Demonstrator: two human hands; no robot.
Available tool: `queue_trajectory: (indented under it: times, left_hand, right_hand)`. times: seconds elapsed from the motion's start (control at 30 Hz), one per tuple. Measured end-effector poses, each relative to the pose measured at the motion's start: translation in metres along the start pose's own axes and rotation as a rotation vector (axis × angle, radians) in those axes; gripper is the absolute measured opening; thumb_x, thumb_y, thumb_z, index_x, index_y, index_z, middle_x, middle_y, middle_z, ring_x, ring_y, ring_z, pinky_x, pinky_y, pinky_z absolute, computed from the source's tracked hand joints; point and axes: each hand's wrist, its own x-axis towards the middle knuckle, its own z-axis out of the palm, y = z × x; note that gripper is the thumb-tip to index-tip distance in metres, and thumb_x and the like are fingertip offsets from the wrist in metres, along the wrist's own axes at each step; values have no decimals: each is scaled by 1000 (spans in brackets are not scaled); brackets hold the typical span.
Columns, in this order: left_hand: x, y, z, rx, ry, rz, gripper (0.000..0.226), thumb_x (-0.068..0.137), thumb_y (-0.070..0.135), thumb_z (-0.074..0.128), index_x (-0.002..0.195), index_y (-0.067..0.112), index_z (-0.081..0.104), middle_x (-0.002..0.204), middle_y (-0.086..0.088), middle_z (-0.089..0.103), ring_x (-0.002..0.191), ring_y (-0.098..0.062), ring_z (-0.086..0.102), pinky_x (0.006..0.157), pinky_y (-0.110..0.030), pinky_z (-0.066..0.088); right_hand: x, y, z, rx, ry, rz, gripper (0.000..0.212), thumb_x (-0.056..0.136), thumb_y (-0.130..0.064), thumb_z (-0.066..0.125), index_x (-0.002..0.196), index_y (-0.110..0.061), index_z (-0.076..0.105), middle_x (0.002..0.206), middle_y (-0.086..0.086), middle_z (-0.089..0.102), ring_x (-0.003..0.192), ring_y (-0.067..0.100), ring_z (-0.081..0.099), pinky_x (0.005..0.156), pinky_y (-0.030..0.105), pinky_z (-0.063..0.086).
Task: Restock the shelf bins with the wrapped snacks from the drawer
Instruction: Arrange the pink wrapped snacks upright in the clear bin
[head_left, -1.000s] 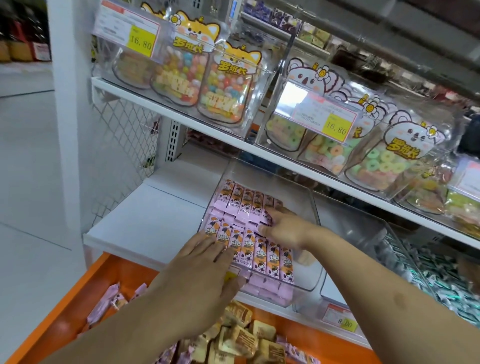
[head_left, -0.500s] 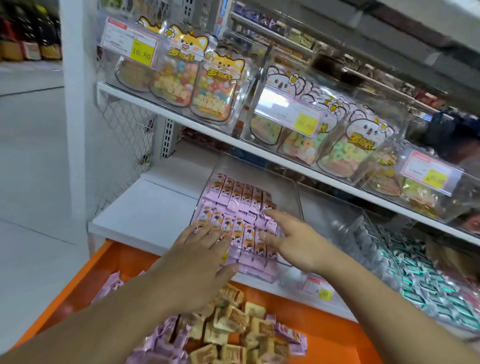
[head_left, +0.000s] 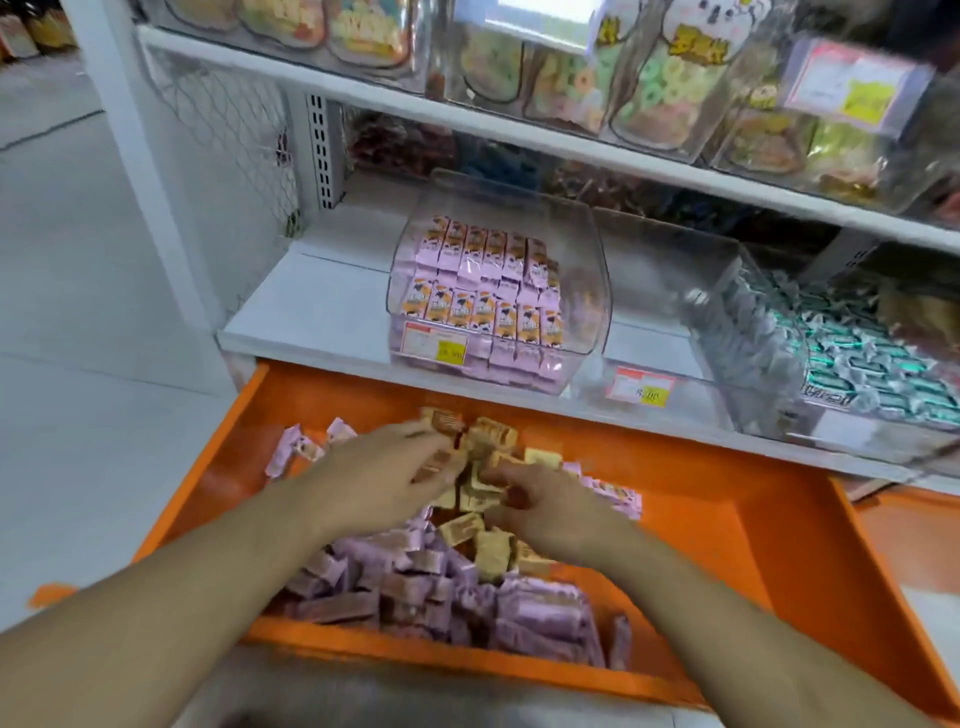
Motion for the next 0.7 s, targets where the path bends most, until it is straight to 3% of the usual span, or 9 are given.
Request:
queue_trajectory:
  times: [0.1,0.23,0.37,0.5,0.6,0.63,0.7]
  left_hand:
    - [10,-30,38,54,-152,-21,60,103,56,52,157,36,38,157,9,39,141,-16,43,108,-34,43]
    - [28,-56,84,86,-320,-38,62,102,52,57,158,29,40,157,3,41,141,-21,45,111,-35,43]
    - [44,-68,120,61,-369,-91,56,102,46,60,152,26,47,146,-6,50,131,-27,51,104,-37,46]
    - [47,-77,149,-8,-321,-174,58,95,26,67,150,31,49,148,-1,43,134,-27,46,106,-38,45]
    - [53,-76,152,1,-287,-175,38,93,21,69,128,32,58,130,3,53,118,-24,52,95,-37,49]
    - [54,-74,151,5,-278,-179,27,93,19,70,113,32,58,119,3,59,107,-23,56,87,-37,51]
    - [54,-72,149,16,-260,-190,24,91,15,70,98,32,53,102,4,62,91,-22,60,75,-38,53]
  right_hand:
    - [19,20,38,-54,-132,47,48,99,-37,68,145,-27,59,148,-2,60,131,19,58,101,28,47]
    - [47,40,77,-77,-245,96,51,96,-38,70,144,-25,60,145,0,62,126,23,61,99,29,50]
    - [68,52,111,-106,-244,145,43,90,-58,64,122,-28,66,121,1,70,109,28,67,88,40,58]
    - [81,57,131,-153,-266,168,43,91,-52,65,130,-34,58,129,4,64,117,32,62,92,45,57]
    - [86,62,135,-156,-238,160,39,93,-41,66,130,-33,56,128,5,63,115,31,60,93,45,55]
    - [87,62,136,-131,-225,176,35,94,-37,67,126,-32,57,125,5,64,109,30,61,91,44,56]
    - [85,63,133,-71,-192,206,25,93,-31,67,117,-29,59,117,5,64,97,26,62,85,43,60]
